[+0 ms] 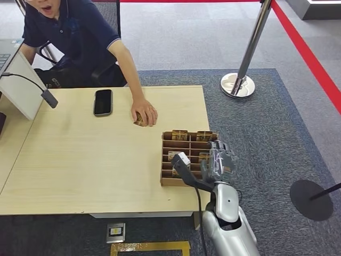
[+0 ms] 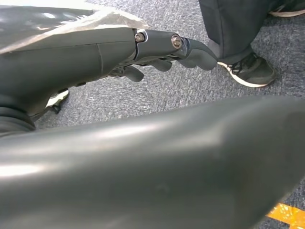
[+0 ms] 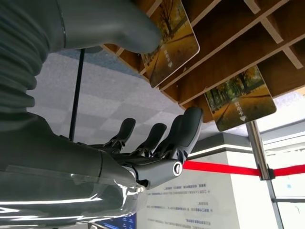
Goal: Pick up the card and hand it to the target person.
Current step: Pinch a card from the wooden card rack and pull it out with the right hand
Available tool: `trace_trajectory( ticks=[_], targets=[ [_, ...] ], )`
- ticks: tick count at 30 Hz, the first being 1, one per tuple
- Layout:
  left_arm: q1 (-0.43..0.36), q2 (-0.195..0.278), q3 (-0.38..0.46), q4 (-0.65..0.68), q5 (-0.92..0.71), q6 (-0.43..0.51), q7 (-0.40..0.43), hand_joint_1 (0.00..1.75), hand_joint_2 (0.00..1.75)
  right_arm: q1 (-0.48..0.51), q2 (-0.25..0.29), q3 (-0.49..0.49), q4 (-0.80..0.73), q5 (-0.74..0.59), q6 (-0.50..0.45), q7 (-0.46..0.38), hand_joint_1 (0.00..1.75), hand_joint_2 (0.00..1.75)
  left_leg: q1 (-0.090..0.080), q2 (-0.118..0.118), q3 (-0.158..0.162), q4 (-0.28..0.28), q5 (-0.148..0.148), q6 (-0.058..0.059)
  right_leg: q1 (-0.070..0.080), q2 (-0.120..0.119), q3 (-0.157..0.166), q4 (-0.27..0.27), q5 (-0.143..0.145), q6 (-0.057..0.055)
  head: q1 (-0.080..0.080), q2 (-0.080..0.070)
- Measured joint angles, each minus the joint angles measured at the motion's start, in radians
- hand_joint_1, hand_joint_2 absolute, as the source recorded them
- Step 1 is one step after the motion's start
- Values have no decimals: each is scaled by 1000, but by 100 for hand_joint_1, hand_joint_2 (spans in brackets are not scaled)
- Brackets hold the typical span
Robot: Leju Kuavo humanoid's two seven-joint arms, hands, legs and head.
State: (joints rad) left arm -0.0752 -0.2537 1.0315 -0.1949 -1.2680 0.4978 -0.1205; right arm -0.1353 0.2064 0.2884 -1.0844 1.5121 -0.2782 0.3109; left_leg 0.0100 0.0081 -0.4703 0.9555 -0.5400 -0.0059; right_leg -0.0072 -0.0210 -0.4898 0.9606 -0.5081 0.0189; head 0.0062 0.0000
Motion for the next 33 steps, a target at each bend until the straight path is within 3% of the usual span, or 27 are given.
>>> trace_trajectory(
  ticks=[9, 33],
  targets=[
    [0, 0, 0, 0, -1, 0, 0, 0, 0, -6, 0, 0, 26, -3, -4, 0, 79, 175, 0, 0, 0, 0, 0, 0, 0, 0, 0, 0, 0, 0, 0, 0],
    [0, 0, -1, 0, -3, 1, 5, 0, 0, -17, 7, 0, 57, -9, -4, -6, 75, 175, 0, 0, 0, 0, 0, 0, 0, 0, 0, 0, 0, 0, 0, 0]
  ],
)
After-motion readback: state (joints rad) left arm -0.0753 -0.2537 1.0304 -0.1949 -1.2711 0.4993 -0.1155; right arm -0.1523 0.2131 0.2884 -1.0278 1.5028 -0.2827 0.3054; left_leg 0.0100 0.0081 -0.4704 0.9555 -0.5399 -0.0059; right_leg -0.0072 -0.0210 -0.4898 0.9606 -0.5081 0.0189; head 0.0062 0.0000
